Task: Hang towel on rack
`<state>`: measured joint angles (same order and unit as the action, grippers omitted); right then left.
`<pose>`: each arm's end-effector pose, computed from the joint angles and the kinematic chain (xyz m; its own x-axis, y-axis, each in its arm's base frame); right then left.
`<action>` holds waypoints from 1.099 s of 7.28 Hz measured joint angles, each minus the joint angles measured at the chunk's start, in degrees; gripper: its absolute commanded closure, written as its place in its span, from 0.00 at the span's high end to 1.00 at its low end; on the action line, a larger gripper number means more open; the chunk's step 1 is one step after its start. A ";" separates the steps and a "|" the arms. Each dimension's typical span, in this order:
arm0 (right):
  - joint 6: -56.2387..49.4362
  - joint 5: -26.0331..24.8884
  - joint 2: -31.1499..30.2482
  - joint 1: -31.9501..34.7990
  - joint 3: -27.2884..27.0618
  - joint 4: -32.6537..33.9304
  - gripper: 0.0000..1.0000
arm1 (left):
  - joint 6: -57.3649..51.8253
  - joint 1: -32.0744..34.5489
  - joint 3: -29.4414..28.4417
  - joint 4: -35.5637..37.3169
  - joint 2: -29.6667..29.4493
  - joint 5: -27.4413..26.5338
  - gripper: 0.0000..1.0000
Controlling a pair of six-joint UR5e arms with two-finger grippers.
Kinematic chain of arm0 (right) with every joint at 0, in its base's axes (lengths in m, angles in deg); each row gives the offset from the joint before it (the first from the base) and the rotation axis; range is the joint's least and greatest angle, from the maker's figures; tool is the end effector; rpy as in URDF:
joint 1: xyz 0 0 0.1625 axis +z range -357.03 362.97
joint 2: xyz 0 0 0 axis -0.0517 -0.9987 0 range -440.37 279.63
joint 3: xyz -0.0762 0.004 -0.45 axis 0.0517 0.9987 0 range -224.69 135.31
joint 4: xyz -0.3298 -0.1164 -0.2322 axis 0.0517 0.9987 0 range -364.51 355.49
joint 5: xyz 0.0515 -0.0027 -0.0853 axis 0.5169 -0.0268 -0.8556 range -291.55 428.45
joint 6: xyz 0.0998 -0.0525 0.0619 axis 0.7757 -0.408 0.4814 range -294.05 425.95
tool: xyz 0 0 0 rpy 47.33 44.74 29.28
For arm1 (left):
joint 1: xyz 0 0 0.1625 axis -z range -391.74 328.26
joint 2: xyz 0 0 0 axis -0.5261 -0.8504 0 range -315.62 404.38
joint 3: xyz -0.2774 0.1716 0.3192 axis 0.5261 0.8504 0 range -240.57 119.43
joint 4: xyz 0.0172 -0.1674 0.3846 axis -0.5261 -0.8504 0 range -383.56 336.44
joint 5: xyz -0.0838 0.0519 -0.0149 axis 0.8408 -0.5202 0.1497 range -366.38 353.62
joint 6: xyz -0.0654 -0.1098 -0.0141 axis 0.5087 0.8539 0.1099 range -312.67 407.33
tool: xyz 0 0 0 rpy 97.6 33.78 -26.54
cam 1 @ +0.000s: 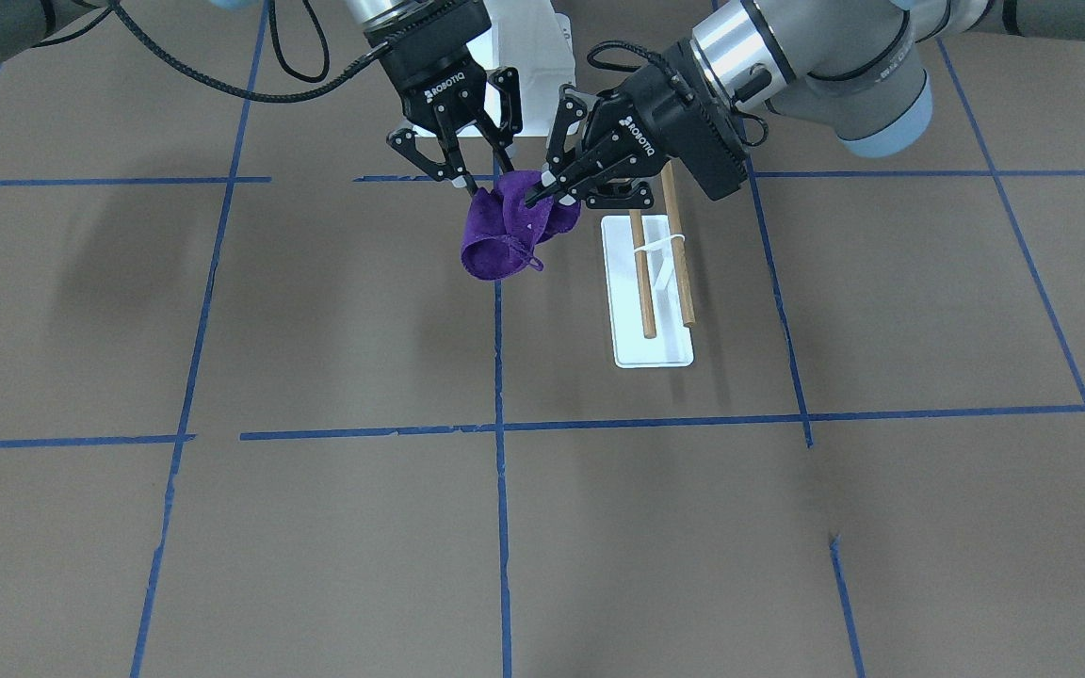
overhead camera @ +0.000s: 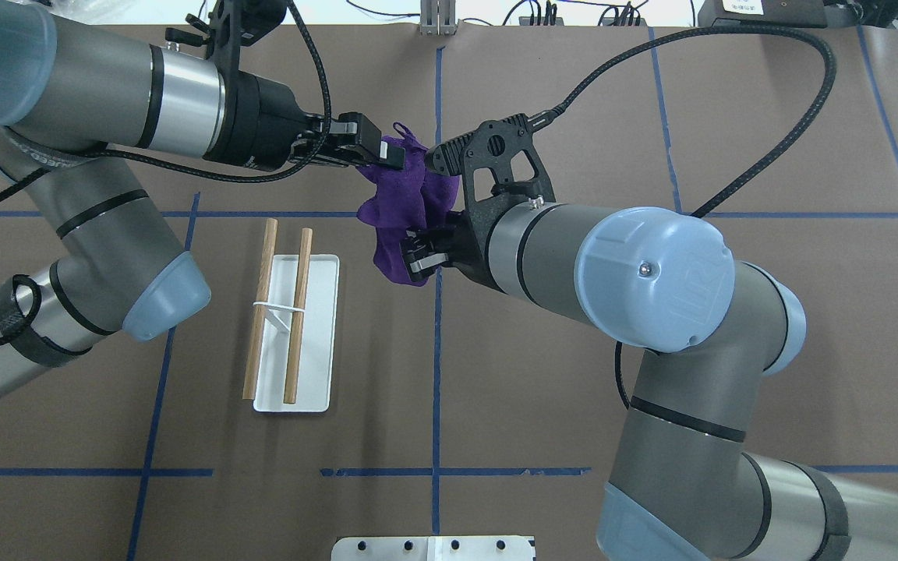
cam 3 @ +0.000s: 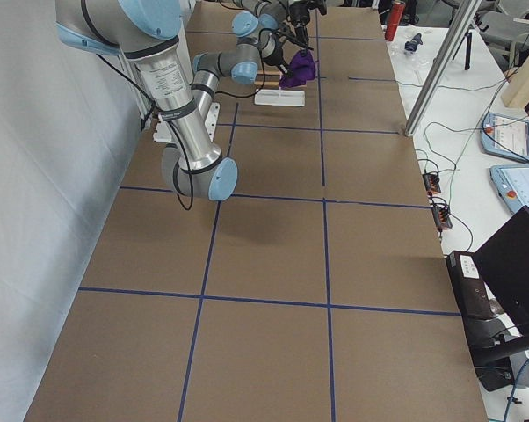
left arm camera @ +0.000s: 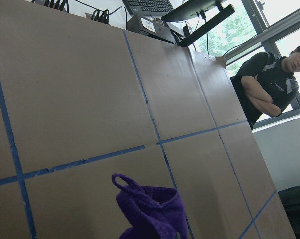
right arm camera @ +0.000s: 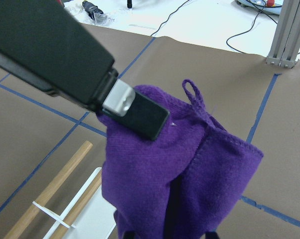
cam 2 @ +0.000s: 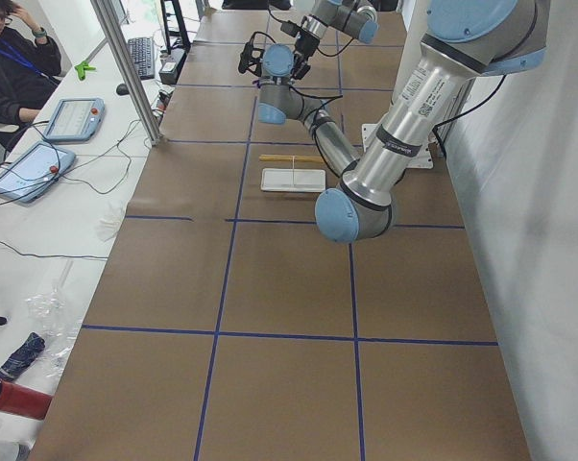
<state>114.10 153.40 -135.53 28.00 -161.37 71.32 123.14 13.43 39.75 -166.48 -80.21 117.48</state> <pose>-0.4819 -0.3847 0.1222 0.4996 -0.5002 0.7073 -0.2221 0.7152 0.6627 0.4027 -0.4926 0.1439 -0.0441 0.3331 -0.9419 0.2172 0.9234 0.3164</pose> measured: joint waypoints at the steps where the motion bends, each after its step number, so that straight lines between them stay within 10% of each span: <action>1: 0.02 0.12 -0.55 0.03 -0.67 0.01 1.00 | -0.03 0.00 0.03 0.06 0.02 0.22 0.00; 8: -2.82 17.85 -18.05 13.58 -8.90 0.04 1.00 | 0.57 -1.17 2.19 0.35 1.49 -1.96 0.00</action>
<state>111.28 171.24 -153.58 41.58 -170.27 71.36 123.71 12.26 41.94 -166.13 -78.72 115.52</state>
